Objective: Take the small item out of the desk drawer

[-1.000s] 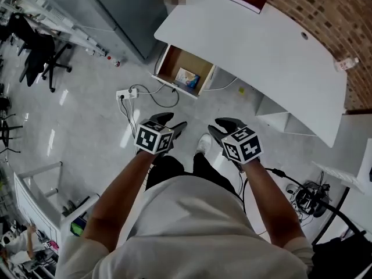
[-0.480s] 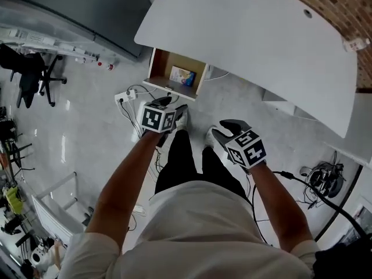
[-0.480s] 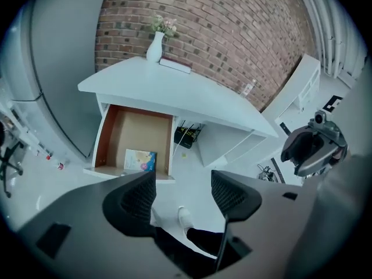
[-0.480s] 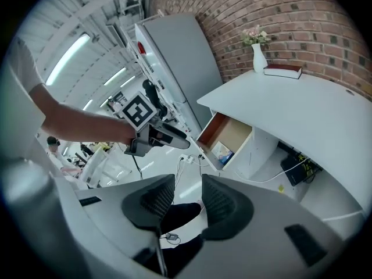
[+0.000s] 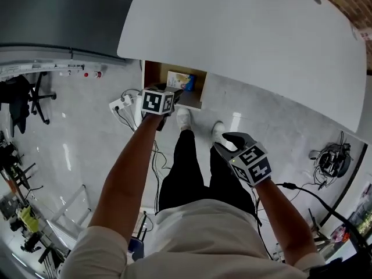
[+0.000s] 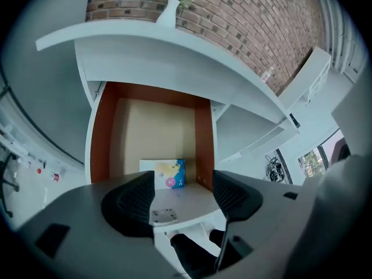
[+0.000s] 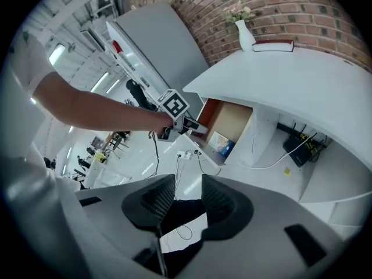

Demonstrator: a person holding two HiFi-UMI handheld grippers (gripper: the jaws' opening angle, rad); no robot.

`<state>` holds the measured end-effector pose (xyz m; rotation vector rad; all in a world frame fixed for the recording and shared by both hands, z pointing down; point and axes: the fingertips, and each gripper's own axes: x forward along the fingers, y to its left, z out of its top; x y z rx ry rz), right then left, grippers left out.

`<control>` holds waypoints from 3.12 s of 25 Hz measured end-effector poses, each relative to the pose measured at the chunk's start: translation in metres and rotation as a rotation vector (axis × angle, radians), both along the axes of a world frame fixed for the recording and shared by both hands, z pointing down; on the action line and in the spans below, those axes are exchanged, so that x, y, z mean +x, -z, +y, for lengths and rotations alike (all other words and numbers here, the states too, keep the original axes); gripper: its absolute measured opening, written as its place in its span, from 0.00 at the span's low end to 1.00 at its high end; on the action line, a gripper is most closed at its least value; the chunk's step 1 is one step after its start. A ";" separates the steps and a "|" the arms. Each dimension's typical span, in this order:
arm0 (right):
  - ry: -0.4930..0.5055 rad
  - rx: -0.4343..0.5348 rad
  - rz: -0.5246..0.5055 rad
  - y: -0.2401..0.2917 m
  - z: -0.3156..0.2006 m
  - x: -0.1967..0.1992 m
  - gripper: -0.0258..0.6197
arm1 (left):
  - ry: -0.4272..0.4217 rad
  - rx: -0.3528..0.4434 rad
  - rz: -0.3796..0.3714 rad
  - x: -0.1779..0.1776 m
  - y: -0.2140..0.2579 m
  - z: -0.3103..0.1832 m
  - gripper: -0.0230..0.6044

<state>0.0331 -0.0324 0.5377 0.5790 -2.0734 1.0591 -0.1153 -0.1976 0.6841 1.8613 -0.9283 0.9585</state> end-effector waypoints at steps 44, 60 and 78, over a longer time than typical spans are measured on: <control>-0.067 -0.142 -0.002 -0.103 -0.029 -0.050 0.24 | -0.336 -0.257 0.069 0.017 -0.161 -0.044 0.53; -0.072 -0.144 -0.018 -0.101 -0.025 -0.050 0.24 | -0.357 -0.141 0.278 0.012 -0.117 -0.042 0.43; -0.050 -0.136 -0.032 -0.102 -0.018 -0.051 0.23 | -0.517 -0.147 0.416 0.053 -0.093 0.016 0.45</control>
